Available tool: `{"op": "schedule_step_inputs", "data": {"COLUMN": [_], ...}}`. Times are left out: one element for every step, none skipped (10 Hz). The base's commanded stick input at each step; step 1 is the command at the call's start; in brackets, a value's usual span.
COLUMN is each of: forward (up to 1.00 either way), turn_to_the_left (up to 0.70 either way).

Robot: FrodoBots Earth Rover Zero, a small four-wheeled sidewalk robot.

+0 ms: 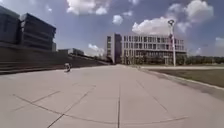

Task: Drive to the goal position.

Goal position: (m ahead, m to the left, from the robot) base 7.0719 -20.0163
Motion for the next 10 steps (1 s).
{"op": "schedule_step_inputs", "data": {"forward": [0.7,0.7,0.7,0.7,0.7,0.7,0.7,0.7,0.7,0.7], "turn_to_the_left": [0.0,0.0,0.0,0.0,0.0,0.0,0.0,0.0,0.0,0.0]}}
